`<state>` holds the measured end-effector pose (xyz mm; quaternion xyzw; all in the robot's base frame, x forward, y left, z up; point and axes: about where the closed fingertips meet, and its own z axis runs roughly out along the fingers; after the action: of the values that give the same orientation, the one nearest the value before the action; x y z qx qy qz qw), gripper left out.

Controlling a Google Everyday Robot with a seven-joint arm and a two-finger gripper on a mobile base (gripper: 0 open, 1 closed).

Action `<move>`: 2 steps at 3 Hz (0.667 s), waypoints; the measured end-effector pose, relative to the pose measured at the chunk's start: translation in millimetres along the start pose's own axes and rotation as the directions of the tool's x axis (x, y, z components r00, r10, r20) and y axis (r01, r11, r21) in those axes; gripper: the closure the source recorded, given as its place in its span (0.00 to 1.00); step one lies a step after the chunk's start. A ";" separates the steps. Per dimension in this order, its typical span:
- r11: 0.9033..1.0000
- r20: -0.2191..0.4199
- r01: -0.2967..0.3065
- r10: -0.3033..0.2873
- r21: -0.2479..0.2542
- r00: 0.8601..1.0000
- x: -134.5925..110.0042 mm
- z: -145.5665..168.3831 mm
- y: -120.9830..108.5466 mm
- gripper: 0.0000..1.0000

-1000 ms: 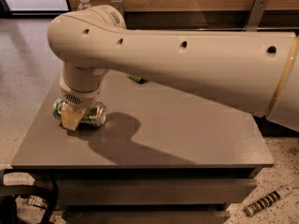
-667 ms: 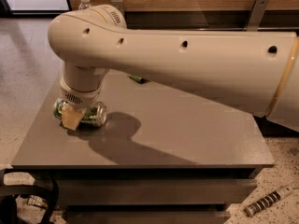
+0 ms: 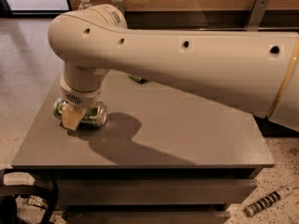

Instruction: Knock green can over

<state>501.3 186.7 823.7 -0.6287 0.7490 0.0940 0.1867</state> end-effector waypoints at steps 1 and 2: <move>1.000 0.001 0.001 -0.001 0.001 1.000 -0.2 -0.9 0.4 0.08; 1.000 0.001 0.002 -0.002 0.003 1.000 -0.4 -1.8 0.8 0.00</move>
Offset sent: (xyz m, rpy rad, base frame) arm -0.0005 -0.0001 0.0008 0.0003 -0.0016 0.0005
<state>500.3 186.6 825.5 -0.6292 0.7483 0.0932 0.1881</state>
